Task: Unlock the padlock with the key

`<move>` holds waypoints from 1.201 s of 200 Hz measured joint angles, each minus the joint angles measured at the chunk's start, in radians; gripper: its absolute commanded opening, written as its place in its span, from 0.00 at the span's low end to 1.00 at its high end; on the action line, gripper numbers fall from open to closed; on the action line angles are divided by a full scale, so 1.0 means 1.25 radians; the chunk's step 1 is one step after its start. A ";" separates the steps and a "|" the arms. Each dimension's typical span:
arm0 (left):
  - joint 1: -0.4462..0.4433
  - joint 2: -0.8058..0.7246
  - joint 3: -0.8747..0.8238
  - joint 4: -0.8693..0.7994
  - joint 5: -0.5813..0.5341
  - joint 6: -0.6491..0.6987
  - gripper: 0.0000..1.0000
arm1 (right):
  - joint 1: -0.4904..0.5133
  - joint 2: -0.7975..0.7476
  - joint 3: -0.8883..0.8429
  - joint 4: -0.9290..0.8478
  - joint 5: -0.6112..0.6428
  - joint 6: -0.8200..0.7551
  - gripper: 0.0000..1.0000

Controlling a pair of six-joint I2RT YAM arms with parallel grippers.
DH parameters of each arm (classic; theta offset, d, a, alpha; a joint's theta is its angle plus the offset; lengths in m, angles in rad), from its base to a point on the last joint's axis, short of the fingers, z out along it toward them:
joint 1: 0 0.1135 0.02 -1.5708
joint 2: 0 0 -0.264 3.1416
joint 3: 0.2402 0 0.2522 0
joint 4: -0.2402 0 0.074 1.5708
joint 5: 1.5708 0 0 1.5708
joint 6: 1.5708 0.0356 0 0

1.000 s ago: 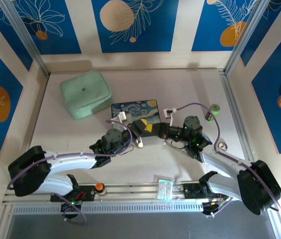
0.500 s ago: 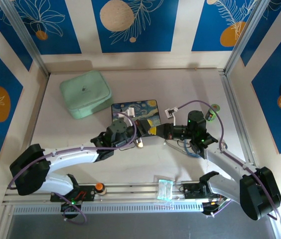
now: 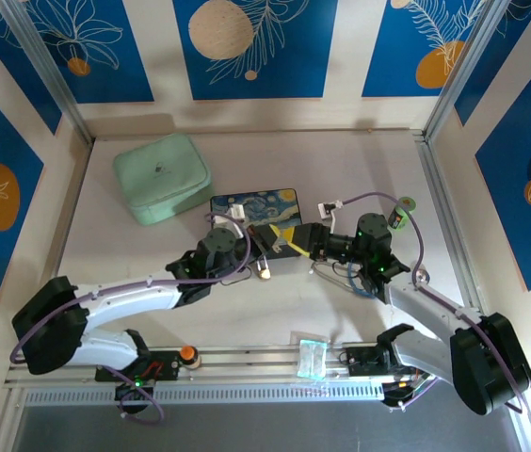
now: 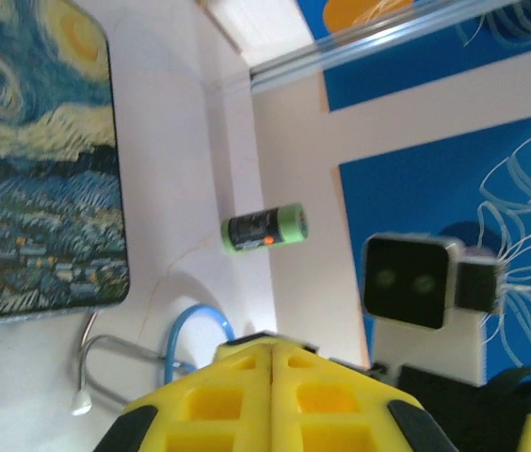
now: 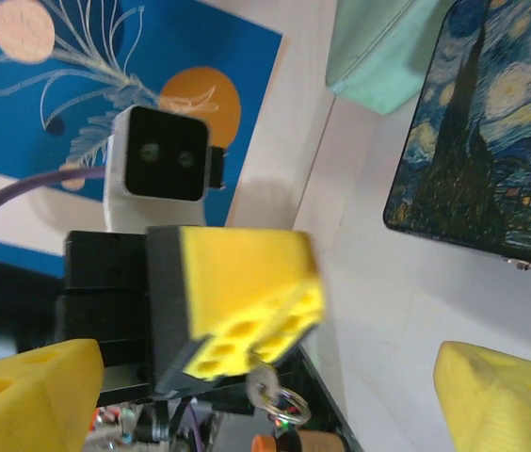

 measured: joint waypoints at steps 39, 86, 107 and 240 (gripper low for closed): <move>0.003 -0.010 0.001 0.030 -0.024 -0.003 0.00 | 0.067 0.000 -0.006 0.067 0.058 0.055 0.65; 0.003 -0.010 0.000 0.089 -0.029 -0.017 0.00 | 0.089 0.024 -0.007 0.147 0.090 0.088 0.30; 0.003 -0.010 0.000 0.093 -0.029 -0.022 0.00 | 0.091 0.052 -0.008 0.177 0.090 0.103 0.29; 0.005 -0.010 -0.004 0.077 -0.038 -0.011 0.66 | 0.095 0.063 -0.019 0.212 0.096 0.127 0.00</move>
